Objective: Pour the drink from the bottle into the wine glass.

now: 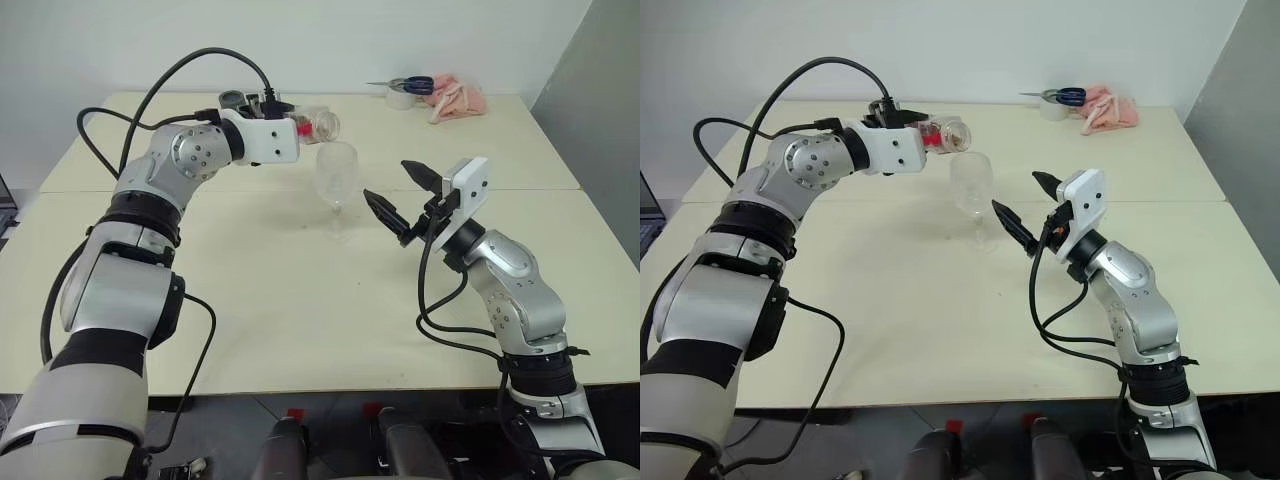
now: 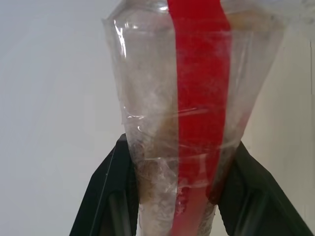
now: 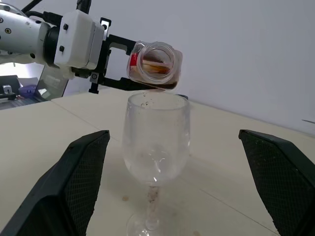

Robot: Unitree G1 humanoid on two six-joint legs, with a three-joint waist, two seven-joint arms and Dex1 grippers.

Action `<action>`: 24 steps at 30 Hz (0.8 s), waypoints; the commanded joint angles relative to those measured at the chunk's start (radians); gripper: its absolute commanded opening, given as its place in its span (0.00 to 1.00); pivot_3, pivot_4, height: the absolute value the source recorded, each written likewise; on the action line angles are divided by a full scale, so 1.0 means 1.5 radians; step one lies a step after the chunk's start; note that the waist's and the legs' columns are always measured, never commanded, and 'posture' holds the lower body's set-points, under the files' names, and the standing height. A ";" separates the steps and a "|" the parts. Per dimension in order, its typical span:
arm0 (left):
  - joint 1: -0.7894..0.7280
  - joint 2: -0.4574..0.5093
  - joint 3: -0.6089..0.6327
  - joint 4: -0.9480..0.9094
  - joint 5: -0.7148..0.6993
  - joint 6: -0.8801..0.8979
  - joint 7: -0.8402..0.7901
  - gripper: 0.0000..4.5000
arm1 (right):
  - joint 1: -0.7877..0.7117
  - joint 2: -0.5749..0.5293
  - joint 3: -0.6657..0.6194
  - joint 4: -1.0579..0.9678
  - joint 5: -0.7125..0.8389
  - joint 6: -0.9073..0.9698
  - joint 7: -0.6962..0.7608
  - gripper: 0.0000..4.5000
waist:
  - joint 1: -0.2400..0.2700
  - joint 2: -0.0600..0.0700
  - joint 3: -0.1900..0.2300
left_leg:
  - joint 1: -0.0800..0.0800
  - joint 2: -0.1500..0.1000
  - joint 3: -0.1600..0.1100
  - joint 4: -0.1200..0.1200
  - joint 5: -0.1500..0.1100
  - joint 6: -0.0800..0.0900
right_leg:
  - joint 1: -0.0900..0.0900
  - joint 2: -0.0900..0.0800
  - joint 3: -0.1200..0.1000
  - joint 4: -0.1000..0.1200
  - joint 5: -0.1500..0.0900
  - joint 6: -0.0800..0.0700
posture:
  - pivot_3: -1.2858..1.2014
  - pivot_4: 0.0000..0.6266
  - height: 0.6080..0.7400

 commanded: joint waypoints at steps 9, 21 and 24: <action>-0.058 0.023 -0.031 0.012 0.056 -0.033 0.070 0.37 | -0.005 0.005 -0.013 -0.029 0.008 -0.008 -0.003 1.00 | 0.000 0.000 0.000 | 0.000 0.000 0.000 0.000 0.000 0.000 | 0.000 0.000 0.000 0.000 0.000 0.000 | 0.52 0.24 1.00; -0.082 0.031 -0.066 0.026 0.110 -0.052 0.120 0.37 | -0.005 0.007 -0.018 -0.028 0.012 -0.005 -0.005 1.00 | 0.000 0.000 0.000 | 0.000 0.000 0.000 0.000 0.000 0.000 | 0.000 0.000 0.000 0.000 0.000 0.000 | 0.52 0.24 1.00; -0.087 0.032 -0.070 0.030 0.113 -0.052 0.126 0.37 | -0.006 0.007 -0.018 -0.028 0.011 -0.005 -0.003 1.00 | 0.000 0.000 0.000 | 0.000 0.000 0.000 0.000 0.000 0.000 | 0.000 0.000 0.000 0.001 0.000 0.000 | 0.52 0.24 1.00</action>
